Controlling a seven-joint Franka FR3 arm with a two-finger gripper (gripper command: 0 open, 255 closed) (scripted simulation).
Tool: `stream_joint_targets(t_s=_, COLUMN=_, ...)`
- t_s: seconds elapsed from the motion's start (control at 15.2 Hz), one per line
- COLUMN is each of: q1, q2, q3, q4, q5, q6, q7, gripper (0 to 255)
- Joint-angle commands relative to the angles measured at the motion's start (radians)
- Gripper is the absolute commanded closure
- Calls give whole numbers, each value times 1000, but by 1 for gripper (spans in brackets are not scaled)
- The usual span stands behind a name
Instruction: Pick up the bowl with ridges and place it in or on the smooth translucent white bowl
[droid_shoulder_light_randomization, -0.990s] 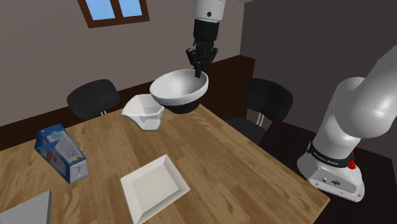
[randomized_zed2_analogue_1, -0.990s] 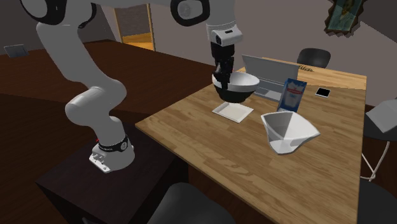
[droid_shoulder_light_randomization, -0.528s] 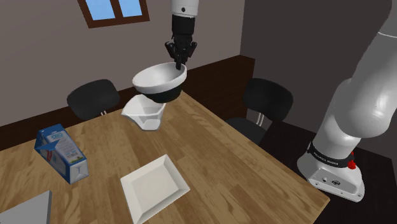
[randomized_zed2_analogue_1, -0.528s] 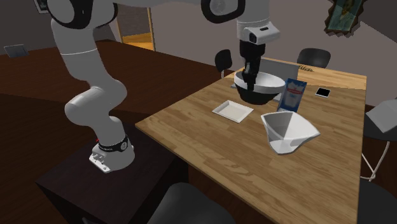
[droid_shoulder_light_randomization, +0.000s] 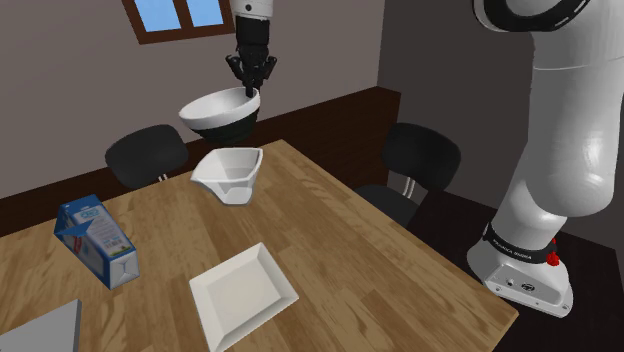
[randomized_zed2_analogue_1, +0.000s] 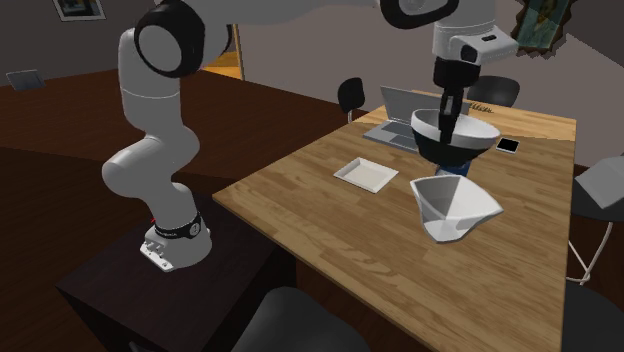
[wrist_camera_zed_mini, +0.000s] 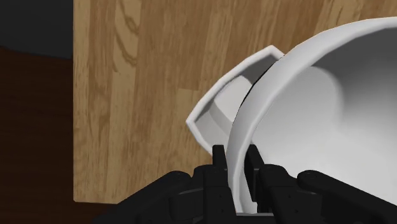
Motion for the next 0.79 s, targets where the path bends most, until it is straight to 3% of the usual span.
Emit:
stream_joint_targets(t_s=0.0, q1=9, q2=120, q3=-5, q4=187, q5=-22, q6=-68, q7=-1, gripper=255)
stream_joint_targets(t_s=0.13, q1=31, q2=262, q3=-11, q4=421, q5=-46, q6=-161, q7=2, gripper=255)
stream_joint_targets(t_s=0.73, q1=11, q2=193, q3=-11, q4=185, q5=-31, q6=5, q7=-12, gripper=255)
